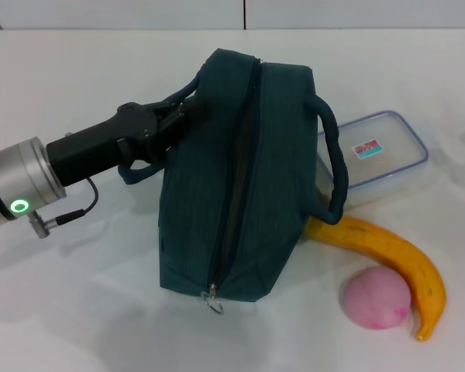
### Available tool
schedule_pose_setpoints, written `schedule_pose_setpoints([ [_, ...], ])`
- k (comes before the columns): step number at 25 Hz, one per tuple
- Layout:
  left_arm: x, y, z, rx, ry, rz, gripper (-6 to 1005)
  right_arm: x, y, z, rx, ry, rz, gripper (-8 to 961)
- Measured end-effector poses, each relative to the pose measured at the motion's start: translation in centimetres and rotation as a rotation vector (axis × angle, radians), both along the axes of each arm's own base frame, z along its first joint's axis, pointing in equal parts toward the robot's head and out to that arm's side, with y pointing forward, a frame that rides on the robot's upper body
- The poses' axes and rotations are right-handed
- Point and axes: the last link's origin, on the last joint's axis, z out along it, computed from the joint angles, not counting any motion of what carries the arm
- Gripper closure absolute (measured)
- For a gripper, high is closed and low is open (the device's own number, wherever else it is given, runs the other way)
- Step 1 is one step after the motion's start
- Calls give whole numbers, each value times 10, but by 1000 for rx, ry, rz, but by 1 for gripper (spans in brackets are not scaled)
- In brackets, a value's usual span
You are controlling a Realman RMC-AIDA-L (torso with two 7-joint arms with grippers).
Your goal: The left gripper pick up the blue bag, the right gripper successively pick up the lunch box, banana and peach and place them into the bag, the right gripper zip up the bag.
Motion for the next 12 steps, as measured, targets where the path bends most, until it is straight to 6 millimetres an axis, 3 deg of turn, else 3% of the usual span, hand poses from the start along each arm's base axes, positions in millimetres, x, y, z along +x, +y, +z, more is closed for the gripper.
schedule_pose_setpoints([
  [7,0,0,1,3,-1,-8,960,-12,8,-36,-111,196,-114,199],
  [12,1,-1,1,2,-2,-10,961,-14,6,-50,-164,269,-160,203],
])
